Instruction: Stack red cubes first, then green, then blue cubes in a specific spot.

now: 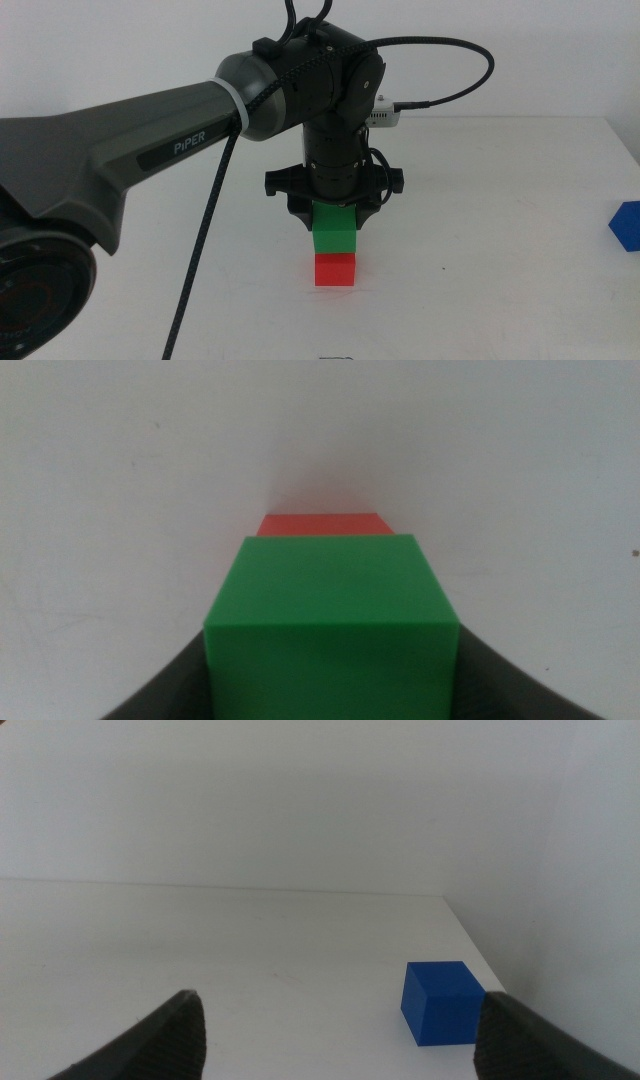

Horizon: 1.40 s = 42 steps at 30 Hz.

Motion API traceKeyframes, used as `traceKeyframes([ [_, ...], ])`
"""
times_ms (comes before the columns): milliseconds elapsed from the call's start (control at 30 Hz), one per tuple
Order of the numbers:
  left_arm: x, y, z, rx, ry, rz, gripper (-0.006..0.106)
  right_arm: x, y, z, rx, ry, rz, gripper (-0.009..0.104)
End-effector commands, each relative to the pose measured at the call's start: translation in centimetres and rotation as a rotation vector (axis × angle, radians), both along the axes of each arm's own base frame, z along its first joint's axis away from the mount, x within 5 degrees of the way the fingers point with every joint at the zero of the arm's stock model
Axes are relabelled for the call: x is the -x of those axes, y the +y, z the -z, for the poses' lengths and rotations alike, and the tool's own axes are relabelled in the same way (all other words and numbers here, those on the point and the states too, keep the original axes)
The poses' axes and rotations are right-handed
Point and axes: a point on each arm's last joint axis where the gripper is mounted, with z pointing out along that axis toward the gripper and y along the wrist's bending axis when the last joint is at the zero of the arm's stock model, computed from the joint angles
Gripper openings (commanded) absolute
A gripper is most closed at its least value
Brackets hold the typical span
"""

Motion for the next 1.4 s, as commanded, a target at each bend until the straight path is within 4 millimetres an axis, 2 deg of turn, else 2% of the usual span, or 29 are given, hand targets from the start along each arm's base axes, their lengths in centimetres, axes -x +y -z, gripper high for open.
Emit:
traceKeyframes([
  [0,1.1,0.8,-2.6,-0.016,0.007,-0.012,0.023,0.3,0.1,-1.4,0.023,-0.117,-0.006,0.094],
  [200,0.8,0.2,-0.9,-0.024,0.054,-0.006,0.023,0.3,0.1,-1.4,0.023,-0.117,-0.006,0.094],
  [300,0.7,0.2,-0.7,-0.027,0.058,-0.006,0.023,0.3,0.1,-1.4,0.023,-0.117,-0.006,0.094],
  [367,0.6,0.2,-0.7,-0.021,0.047,0.011,0.029,0.3,0.1,-1.4,0.023,-0.117,-0.006,0.094],
  [467,0.6,0.2,-0.7,-0.021,0.047,0.012,0.042,0.3,0.1,-1.4,0.023,-0.117,-0.006,0.094],
  [533,0.6,0.2,-0.7,-0.022,0.046,0.014,0.061,0.3,0.1,-1.4,0.023,-0.117,-0.006,0.094],
  [700,0.5,0.1,-0.8,-0.026,0.041,0.052,0.092,0.3,0.1,-1.4,0.023,-0.117,-0.006,0.094],
  [733,0.5,0.1,-1.0,-0.024,0.036,0.061,0.094,0.3,0.1,-1.4,0.023,-0.117,-0.006,0.094],
  [1100,0.9,0.6,-4.1,0.017,-0.025,0.072,0.094,0.3,0.1,-1.4,0.023,-0.117,-0.006,0.094],
  [1300,0.6,2.2,-6.0,0.026,-0.075,0.054,0.094,0.3,0.1,-1.4,0.023,-0.117,-0.006,0.094],
  [1367,0.8,2.9,-7.2,0.036,-0.101,0.077,0.094,0.3,0.1,-1.4,0.023,-0.117,-0.006,0.094],
])
